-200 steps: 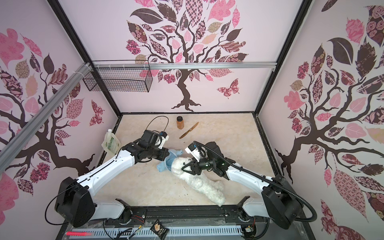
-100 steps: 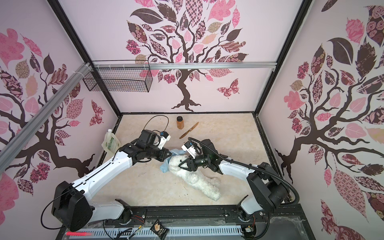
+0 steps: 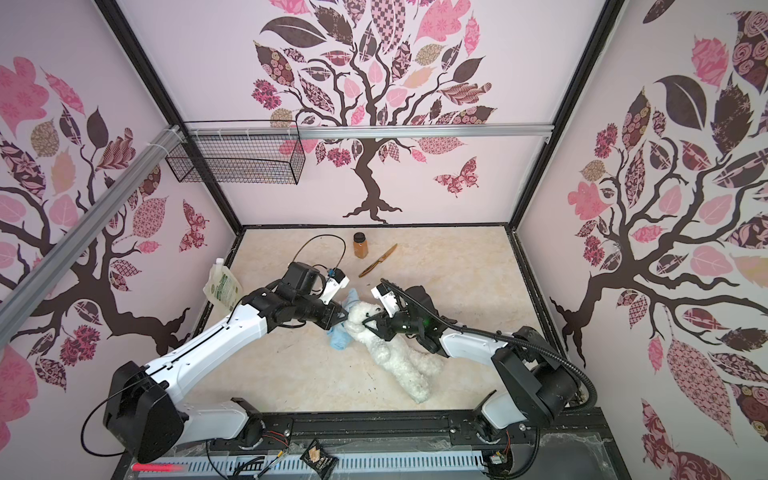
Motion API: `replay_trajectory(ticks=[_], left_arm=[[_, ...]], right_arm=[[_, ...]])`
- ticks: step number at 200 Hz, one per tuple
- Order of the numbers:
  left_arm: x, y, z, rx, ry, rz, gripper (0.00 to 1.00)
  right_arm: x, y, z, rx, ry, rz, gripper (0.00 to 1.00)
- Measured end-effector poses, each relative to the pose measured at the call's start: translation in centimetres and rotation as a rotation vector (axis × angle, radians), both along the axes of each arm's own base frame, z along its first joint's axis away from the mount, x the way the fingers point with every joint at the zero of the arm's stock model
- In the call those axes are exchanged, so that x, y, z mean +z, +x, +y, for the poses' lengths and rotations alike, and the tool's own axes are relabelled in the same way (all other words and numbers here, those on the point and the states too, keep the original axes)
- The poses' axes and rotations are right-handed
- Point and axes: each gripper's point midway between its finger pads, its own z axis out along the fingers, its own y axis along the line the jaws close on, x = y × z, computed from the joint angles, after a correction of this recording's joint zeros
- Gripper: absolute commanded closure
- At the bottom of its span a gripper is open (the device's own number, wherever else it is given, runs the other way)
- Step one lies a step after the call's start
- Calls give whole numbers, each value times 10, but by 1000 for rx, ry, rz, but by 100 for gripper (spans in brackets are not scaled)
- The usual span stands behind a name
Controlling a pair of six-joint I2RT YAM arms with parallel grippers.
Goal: Dress the teddy bear
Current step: 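Push the bear's head into the hoodie with the right gripper while the left holds it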
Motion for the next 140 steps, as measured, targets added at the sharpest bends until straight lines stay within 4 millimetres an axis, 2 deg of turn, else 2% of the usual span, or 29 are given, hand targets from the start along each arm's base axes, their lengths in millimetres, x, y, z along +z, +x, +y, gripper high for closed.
replay_trajectory(ticks=[33,72,140], left_arm=[[6,-6,-12,-18,-48,17,100],[14,-12,-26,-17,-119,65,100],[0,-7,-40,84,-162,227,94]], right_arm=[[-6,4,0,-50,-27,-28,80],[-8,-3,11,-56,-41,-91,81],[-17,-14,3,-58,4,-143,80]])
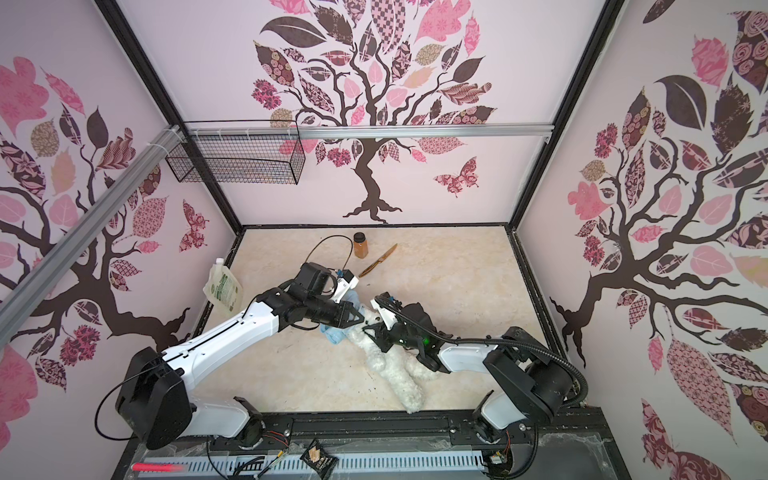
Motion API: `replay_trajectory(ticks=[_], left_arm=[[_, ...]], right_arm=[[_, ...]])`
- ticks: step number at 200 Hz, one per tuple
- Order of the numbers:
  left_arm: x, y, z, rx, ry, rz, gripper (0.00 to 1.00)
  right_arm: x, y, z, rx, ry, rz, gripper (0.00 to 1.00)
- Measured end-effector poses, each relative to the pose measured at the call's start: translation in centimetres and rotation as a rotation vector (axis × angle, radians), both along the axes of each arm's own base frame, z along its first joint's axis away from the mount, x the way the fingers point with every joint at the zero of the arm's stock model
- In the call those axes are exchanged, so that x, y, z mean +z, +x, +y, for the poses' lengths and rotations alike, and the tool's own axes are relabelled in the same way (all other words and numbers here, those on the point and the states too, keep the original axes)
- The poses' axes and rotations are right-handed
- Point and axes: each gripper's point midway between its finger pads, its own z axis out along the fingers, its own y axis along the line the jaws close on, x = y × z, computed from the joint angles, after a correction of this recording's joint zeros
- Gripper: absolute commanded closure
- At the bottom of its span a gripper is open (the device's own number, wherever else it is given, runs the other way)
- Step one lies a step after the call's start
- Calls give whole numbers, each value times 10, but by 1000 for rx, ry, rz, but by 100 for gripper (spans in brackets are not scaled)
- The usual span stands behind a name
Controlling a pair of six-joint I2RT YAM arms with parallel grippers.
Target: Dress the teddy bear
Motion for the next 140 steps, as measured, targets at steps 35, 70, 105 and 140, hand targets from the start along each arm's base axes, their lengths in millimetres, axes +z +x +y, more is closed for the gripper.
replay_trajectory(ticks=[35,70,105,140], left_arm=[[10,7,-6,53,-37,28,91],[16,14,-15,70,-76,48,84],[20,13,-18,60,-99,59,76],[27,11,-16,46,-109,24,86]], right_arm=[[5,-2,4,24,45,-35,80],[9,-1,8,34,72,-56,79],[10,1,10,27,85,-62,77],[12,8,8,-16,89,-78,74]])
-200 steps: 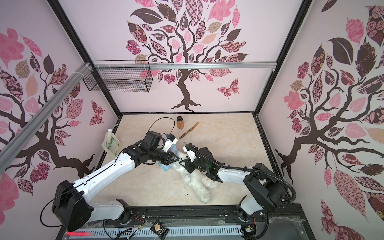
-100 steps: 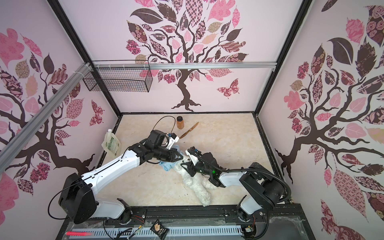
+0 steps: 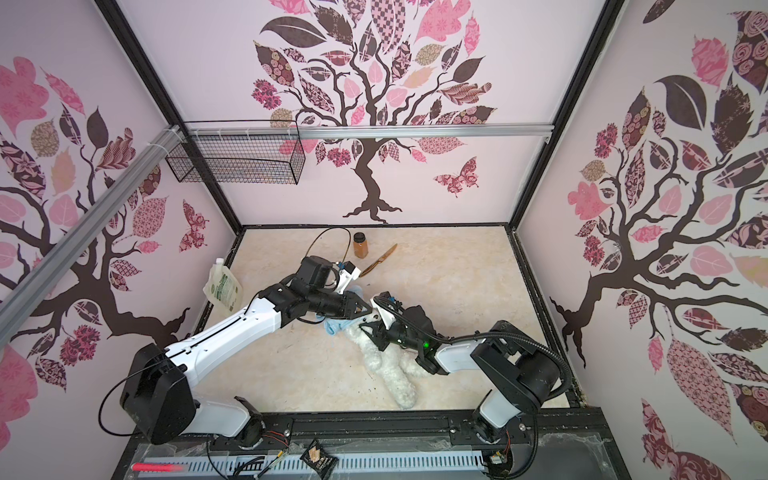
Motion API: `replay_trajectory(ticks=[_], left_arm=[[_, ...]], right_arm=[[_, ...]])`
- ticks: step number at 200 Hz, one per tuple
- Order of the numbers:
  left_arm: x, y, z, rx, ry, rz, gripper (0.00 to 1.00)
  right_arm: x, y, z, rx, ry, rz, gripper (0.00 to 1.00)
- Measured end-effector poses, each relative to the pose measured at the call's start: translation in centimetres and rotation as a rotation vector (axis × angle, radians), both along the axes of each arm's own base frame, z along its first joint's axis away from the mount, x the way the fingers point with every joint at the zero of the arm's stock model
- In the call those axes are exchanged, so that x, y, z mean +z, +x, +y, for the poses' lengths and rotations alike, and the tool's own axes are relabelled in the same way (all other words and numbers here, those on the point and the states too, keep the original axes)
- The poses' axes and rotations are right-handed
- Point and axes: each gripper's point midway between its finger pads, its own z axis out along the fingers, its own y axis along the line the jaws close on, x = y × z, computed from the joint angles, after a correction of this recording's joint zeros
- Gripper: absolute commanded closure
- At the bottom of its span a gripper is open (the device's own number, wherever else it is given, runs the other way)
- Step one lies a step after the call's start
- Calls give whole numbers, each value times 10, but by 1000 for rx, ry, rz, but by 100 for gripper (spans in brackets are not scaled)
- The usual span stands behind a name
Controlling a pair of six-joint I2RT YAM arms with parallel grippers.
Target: Dress the teddy bear
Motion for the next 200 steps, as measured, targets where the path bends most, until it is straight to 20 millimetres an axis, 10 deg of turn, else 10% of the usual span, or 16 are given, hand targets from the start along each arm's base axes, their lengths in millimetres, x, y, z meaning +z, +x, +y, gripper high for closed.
replay_trajectory(ticks=[46,200], left_arm=[[-9,5,17,34,97,-57,99],[-20,-17,-11,-21,-66,60,93]], right_arm=[[-3,-5,0,26,-18,-27,71],[-18,-1,-15,-61,102,-22,62]])
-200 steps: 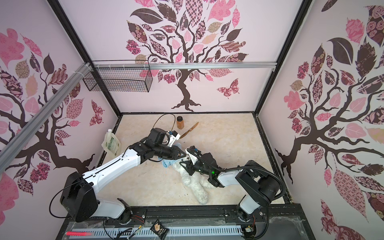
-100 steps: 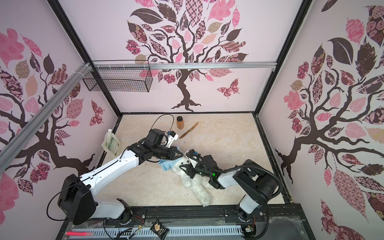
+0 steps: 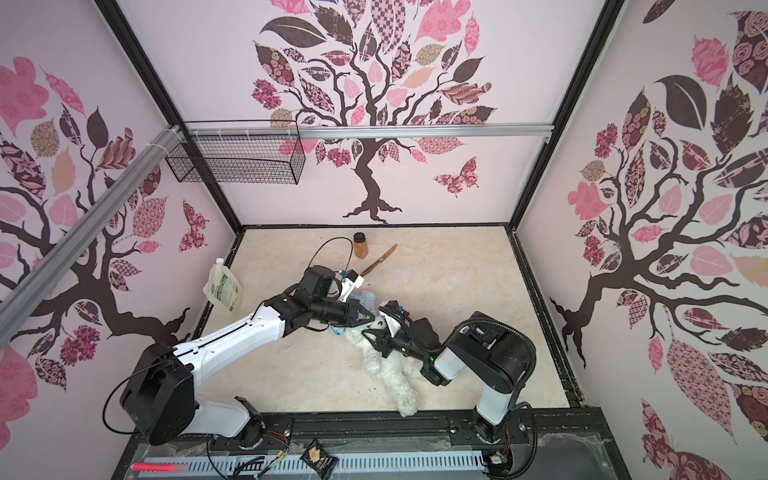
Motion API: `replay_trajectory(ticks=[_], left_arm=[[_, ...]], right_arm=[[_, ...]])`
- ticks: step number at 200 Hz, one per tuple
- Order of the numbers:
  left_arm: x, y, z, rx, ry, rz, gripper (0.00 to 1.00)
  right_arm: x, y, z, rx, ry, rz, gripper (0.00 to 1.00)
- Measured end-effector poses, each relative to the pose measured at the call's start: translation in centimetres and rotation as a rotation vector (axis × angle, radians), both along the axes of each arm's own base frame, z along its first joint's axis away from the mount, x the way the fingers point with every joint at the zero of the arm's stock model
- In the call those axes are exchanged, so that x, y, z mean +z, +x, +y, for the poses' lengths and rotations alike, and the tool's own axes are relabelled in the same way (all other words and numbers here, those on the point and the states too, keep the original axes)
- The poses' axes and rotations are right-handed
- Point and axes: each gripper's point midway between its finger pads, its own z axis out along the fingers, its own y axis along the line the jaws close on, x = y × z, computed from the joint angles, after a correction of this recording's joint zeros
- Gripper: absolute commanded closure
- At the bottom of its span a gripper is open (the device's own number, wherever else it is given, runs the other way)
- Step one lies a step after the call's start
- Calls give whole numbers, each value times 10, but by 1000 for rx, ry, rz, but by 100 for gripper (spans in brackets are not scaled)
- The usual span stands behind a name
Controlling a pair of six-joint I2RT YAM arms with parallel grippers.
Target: Dress the teddy bear
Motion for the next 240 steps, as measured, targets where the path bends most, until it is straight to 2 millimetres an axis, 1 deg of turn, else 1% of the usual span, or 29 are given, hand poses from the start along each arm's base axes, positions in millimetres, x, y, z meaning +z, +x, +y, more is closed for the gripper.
replay_trajectory(ticks=[17,36,71,103,125,143,159,187,207,220,240], left_arm=[[1,-3,5,5,17,-12,95],[-1,0,16,42,70,-45,98],[-13,9,35,110,164,-63,100],[-17,9,40,115,195,-67,100],[-20,8,42,118,208,-63,99],[-20,7,41,113,205,-57,99],[-18,5,39,103,189,-45,98],[-8,0,29,85,113,-8,97],[0,1,21,82,61,7,97],[0,3,18,82,47,25,97],[-6,7,13,86,49,58,95]], right_arm=[[2,6,-4,-30,16,14,63],[3,12,-9,-59,26,20,64],[7,12,-13,-74,24,19,67],[6,9,-22,-91,25,32,70],[7,9,-22,-89,34,42,71],[6,9,-22,-92,36,53,71],[4,14,-22,-109,25,73,72],[6,30,-18,-159,-1,101,72],[8,36,-14,-173,-14,110,72],[8,35,-11,-170,-18,107,71],[7,29,-8,-154,-20,97,70]])
